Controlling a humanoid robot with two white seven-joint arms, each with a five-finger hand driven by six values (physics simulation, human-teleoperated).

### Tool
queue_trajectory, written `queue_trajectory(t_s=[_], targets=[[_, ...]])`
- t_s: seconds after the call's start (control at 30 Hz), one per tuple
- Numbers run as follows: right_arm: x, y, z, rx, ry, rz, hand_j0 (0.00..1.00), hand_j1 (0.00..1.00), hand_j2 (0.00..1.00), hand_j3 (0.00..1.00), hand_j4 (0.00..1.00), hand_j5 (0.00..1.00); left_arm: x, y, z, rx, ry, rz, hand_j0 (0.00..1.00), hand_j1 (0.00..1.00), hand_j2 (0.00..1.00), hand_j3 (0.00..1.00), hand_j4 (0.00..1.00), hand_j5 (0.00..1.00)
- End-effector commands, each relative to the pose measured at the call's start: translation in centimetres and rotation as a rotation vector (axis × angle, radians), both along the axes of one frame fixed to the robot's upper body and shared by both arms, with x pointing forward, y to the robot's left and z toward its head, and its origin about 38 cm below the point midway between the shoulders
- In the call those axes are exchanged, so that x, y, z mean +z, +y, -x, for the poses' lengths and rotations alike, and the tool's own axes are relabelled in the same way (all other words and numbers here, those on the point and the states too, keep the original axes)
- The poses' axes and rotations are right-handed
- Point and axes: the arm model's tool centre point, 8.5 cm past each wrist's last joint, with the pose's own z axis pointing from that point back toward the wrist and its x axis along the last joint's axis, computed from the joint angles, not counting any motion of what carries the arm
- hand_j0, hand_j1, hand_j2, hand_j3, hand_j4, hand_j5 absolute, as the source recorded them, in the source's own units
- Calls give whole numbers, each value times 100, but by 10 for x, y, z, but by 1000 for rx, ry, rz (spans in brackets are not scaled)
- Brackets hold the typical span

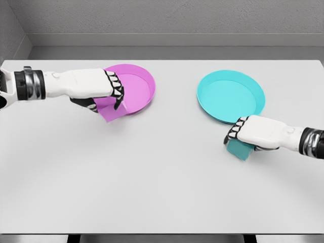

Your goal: Place the blocks in the corresponding plates according to their colors

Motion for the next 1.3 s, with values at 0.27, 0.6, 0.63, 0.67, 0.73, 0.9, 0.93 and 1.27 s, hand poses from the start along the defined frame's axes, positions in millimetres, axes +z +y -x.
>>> queue_trajectory(t_s=[0.27,0.6,0.63,0.67,0.73,0.9,0.93,1.27], targets=[[21,-6,-10,-37,-48,-73,65,65,65,65,65,65,-2,-24,-56,90,18,67,34,34,34,34,34,34],[49,-22,-29,-85,-95,-136,62,62,62,62,62,62,-22,-30,-77,186,34,17,38,38,38,38,38,38],[56,-25,-34,-94,-100,-158,63,63,63,63,63,63,-23,-28,-78,193,35,17,39,39,39,39,39,39],[65,-28,-41,-101,-119,-165,63,63,63,63,63,63,-23,-28,-78,193,36,15,40,40,40,40,40,40],[79,-19,-57,-102,-157,-215,63,63,63,63,63,63,-26,-23,-81,212,42,13,45,45,45,45,45,45],[74,18,-104,-93,-112,-288,63,63,63,63,63,63,-28,-21,-84,237,46,15,80,80,80,80,80,80],[71,19,-113,-114,-112,-274,70,70,70,70,70,70,-28,-22,-85,244,47,15,85,85,85,85,85,85],[97,-39,-114,-257,-187,-346,100,100,100,100,100,100,-25,-25,-85,238,45,28,100,100,100,100,100,100]])
